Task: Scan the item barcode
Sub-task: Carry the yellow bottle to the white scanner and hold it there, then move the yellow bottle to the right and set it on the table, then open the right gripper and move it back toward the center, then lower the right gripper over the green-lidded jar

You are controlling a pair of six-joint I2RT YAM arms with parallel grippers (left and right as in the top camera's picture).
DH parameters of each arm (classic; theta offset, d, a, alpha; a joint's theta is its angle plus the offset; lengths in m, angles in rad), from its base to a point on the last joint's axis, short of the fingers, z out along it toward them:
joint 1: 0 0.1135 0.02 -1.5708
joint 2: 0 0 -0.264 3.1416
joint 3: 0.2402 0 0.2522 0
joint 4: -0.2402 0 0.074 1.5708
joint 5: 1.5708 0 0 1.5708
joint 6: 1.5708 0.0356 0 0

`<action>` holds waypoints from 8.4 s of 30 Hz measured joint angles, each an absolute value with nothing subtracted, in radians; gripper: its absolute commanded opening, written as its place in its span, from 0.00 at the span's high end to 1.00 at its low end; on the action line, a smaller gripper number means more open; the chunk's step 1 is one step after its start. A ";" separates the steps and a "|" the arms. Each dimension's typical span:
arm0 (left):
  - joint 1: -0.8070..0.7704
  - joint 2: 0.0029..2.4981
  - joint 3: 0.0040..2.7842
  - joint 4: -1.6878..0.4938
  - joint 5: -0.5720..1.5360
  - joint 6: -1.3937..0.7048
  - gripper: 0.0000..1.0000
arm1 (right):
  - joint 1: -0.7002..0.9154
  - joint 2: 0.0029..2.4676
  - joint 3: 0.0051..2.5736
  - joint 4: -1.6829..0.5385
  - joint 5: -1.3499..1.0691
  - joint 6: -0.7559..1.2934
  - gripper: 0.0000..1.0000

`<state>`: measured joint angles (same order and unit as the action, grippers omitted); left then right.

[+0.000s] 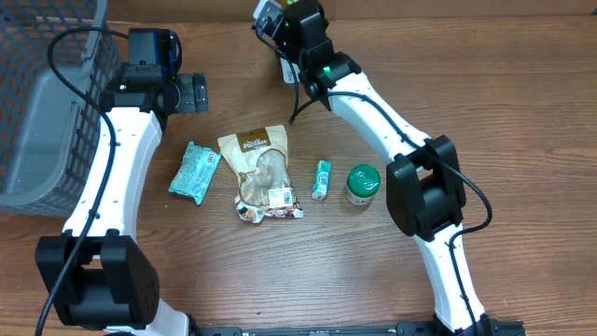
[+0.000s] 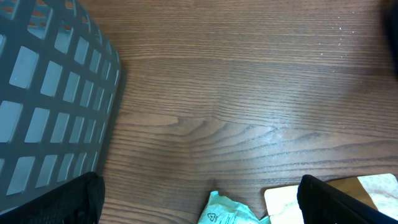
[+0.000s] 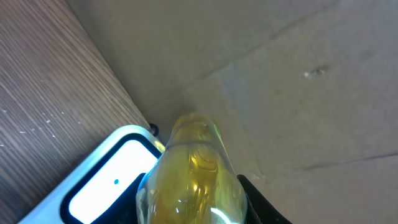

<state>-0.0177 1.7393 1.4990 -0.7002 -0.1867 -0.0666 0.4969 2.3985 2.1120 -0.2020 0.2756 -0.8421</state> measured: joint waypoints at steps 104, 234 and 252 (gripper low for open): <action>-0.018 1.739 1.499 -0.701 -0.187 -0.067 0.00 | 0.036 1.853 1.993 -1.370 -0.255 0.157 0.00; -0.018 1.739 1.499 -0.701 -0.187 -0.067 0.01 | 0.303 1.853 1.702 -1.308 -0.225 0.459 0.00; -0.018 1.739 1.499 -0.700 -0.187 -0.067 0.01 | 0.335 1.855 1.456 -1.152 -0.125 0.595 0.00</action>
<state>-0.0177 1.7390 1.4990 -0.7002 -0.1867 -0.0666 0.3351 1.8545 1.4563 -1.1519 -0.1253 0.5945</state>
